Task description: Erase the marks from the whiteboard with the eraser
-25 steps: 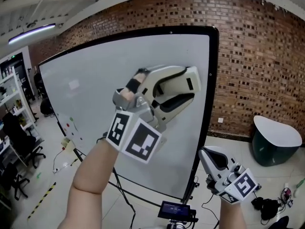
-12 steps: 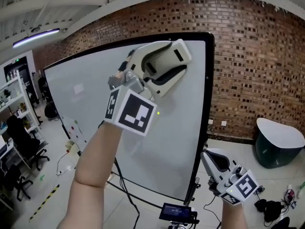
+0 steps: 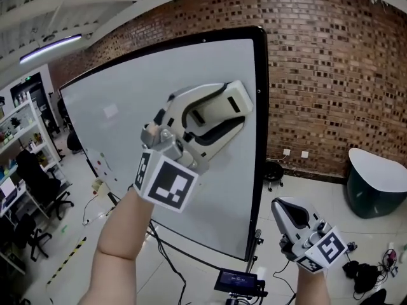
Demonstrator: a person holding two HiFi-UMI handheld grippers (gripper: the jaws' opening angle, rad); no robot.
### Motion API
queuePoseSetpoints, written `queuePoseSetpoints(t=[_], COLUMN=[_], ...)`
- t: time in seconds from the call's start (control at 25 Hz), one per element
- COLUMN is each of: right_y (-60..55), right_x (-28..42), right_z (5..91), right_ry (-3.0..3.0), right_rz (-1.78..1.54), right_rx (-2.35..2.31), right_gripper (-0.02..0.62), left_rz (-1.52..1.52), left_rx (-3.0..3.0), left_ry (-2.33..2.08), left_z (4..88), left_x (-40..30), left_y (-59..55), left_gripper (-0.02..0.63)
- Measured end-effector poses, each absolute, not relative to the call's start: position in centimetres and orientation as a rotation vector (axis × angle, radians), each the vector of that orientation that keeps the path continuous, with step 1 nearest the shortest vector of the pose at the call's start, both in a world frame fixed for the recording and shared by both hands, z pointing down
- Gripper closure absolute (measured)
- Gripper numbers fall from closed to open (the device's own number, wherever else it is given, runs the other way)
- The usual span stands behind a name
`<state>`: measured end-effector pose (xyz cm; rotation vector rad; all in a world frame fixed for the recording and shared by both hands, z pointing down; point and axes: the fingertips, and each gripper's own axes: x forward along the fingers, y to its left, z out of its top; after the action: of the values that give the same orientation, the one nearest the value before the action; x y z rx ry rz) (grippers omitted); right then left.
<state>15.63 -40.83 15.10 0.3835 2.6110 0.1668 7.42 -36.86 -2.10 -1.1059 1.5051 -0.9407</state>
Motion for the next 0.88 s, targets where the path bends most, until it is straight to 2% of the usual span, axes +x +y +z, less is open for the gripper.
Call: queuePoseSetpoints(t=[0.32,0.56,0.88], right_y=[-44.3,-45.5,-41.3], right_x=[17.3,17.1,16.1], right_z=[17.5,20.9,28.8], right_ry=[2.646,2.677,2.762], right_rz=[0.080,-0.014,-0.056], right_rx=[0.444,0.498,0.646], right_gripper=[0.575,0.575,0.575], left_rz=[-0.937,-1.091,-0.902], left_rx=[-1.389,-1.639,-1.985], left_ry=[1.558,1.651,2.004], left_z=[14.0,27.5,40.3], left_x=[8.4,8.8,8.9], left_y=[-38.2,-38.8,-33.3], left_gripper=[0.324,0.324,0.321])
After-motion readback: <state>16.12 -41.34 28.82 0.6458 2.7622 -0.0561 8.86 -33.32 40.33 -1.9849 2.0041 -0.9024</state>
